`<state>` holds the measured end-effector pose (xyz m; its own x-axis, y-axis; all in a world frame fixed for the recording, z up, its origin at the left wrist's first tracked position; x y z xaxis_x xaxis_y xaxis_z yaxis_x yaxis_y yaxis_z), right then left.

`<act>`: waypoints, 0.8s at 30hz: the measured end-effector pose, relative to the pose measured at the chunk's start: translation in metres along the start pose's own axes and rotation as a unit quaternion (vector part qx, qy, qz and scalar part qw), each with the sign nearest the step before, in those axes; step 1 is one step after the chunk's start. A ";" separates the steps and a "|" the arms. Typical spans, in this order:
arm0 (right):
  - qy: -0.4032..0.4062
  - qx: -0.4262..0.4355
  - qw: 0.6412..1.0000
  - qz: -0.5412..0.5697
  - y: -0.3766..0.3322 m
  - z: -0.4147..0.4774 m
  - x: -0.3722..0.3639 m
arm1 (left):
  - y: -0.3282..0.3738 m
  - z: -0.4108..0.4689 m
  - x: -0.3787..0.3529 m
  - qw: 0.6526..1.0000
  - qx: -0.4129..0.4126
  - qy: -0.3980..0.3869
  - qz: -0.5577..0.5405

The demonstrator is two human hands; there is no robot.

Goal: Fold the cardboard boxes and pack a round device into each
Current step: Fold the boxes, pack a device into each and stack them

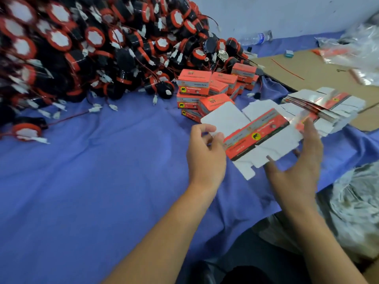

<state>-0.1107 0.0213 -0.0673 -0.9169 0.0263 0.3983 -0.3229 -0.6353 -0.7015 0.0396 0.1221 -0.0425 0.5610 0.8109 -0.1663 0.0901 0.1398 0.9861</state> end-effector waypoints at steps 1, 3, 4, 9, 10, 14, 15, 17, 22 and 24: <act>-0.014 -0.006 0.999 0.042 -0.007 -0.003 -0.002 | 0.004 -0.003 0.017 1.000 0.002 0.012 -0.005; -0.051 -0.011 0.989 0.140 -0.029 -0.010 -0.012 | 0.013 -0.008 0.054 1.000 0.006 0.023 -0.016; -0.078 -0.005 0.980 0.181 -0.042 -0.014 -0.018 | 0.018 -0.010 0.072 1.000 0.009 0.019 -0.018; -0.194 0.010 0.936 0.294 -0.119 -0.052 -0.055 | 0.033 -0.031 0.158 0.999 0.034 0.013 0.001; -0.213 0.020 0.927 0.307 -0.132 -0.060 -0.064 | 0.034 -0.035 0.174 0.999 0.037 0.029 0.009; -0.245 0.062 0.912 0.322 -0.163 -0.081 -0.102 | 0.041 -0.049 0.233 0.990 0.037 0.139 0.014; -0.251 0.065 0.911 0.321 -0.167 -0.086 -0.113 | 0.043 -0.051 0.246 0.985 0.033 0.167 0.013; -0.269 0.077 0.909 0.308 -0.173 -0.097 -0.133 | 0.045 -0.055 0.267 0.978 0.023 0.206 0.012; -0.303 0.073 0.900 0.305 -0.186 -0.117 -0.168 | 0.043 -0.061 0.302 0.971 -0.026 0.198 0.130; -0.306 0.080 0.897 0.309 -0.189 -0.119 -0.177 | 0.040 -0.065 0.312 0.958 -0.055 0.177 0.220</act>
<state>0.0844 0.2284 -0.0751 -0.5931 -0.7662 0.2476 0.2844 -0.4870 -0.8258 0.1647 0.4178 -0.0556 0.2091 0.9442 0.2544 -0.1896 -0.2161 0.9578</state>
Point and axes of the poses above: each hand's wrist, its own z-axis towards the middle knuckle, its own x-axis out of the back of the hand, y = z × x, the point moved 1 cm from there along z, towards the middle knuckle, and after that the axes turned 2 degrees about x, right-handed, at the moved point
